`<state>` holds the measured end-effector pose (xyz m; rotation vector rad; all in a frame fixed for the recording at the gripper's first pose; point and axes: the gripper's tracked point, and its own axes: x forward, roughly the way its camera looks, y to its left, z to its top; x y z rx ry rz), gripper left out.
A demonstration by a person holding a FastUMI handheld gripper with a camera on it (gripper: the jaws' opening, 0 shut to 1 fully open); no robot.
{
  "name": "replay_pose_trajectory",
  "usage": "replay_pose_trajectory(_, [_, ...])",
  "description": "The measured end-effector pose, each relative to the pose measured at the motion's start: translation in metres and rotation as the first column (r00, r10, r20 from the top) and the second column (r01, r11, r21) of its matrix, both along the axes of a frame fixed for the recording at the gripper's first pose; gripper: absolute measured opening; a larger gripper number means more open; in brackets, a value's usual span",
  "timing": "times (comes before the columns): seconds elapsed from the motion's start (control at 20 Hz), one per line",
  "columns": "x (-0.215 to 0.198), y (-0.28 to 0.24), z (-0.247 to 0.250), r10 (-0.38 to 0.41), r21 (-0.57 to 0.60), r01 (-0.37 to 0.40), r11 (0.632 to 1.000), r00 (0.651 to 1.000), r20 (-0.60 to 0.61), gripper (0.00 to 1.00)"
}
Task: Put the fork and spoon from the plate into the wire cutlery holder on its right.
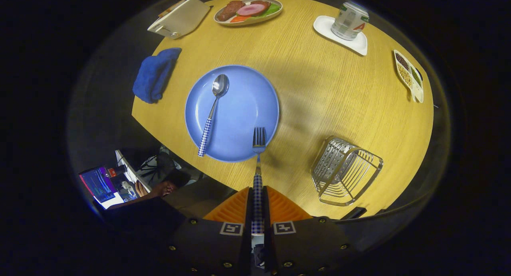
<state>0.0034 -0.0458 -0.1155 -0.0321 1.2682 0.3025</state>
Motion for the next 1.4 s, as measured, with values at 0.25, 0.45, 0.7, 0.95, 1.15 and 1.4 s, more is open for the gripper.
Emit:
replay_pose_trajectory(0.25, [-0.022,-0.023,0.038,-0.017,0.032,0.017,0.999,1.0,-0.006,0.13])
replay_pose_trajectory(0.45, [-0.054,-0.046,0.076,-0.047,0.066,0.048,0.997,0.999,-0.003,0.13])
replay_pose_trajectory(0.7, [-0.073,-0.094,0.09,-0.104,0.02,0.104,0.994,0.995,0.005,0.13])
replay_pose_trajectory(0.95, [-0.044,-0.125,0.06,-0.122,-0.05,0.12,0.991,0.992,-0.025,0.13])
replay_pose_trajectory(1.15, [-0.012,-0.129,0.035,-0.101,-0.096,0.097,0.991,0.994,-0.038,0.13])
replay_pose_trajectory(1.4, [0.01,-0.13,0.025,-0.096,-0.11,0.094,0.989,0.995,-0.021,0.13])
